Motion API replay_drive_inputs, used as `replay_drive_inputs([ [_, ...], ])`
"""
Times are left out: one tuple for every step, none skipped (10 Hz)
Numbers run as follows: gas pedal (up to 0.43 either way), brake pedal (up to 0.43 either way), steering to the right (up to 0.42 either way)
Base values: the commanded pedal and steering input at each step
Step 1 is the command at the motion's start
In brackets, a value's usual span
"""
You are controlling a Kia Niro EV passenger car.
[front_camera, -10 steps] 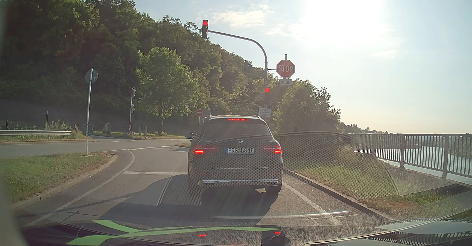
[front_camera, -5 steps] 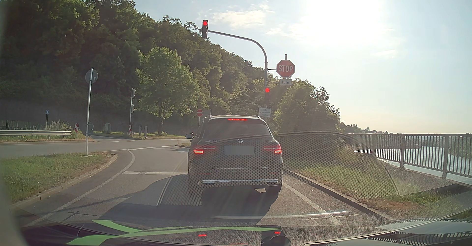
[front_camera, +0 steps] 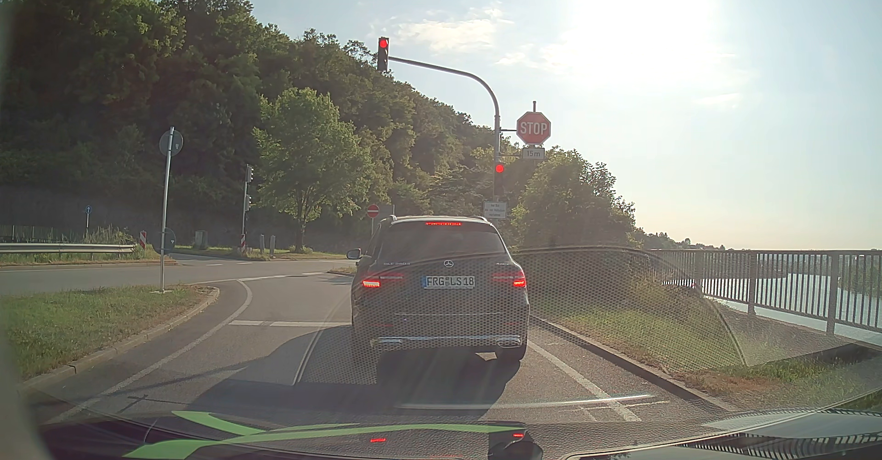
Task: Follow the waypoints while adhering to traffic rules and regulations
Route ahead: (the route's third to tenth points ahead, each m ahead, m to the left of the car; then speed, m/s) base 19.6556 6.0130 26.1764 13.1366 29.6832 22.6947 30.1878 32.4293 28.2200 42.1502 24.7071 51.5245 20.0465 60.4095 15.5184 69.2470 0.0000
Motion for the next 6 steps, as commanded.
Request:
replay_drive_inputs([
  [0.0, 0.262, -0.042],
  [0.0, 0.268, -0.041],
  [0.0, 0.268, -0.041],
  [0.0, 0.274, -0.041],
  [0.0, 0.274, -0.041],
  [0.0, 0.274, -0.04],
])
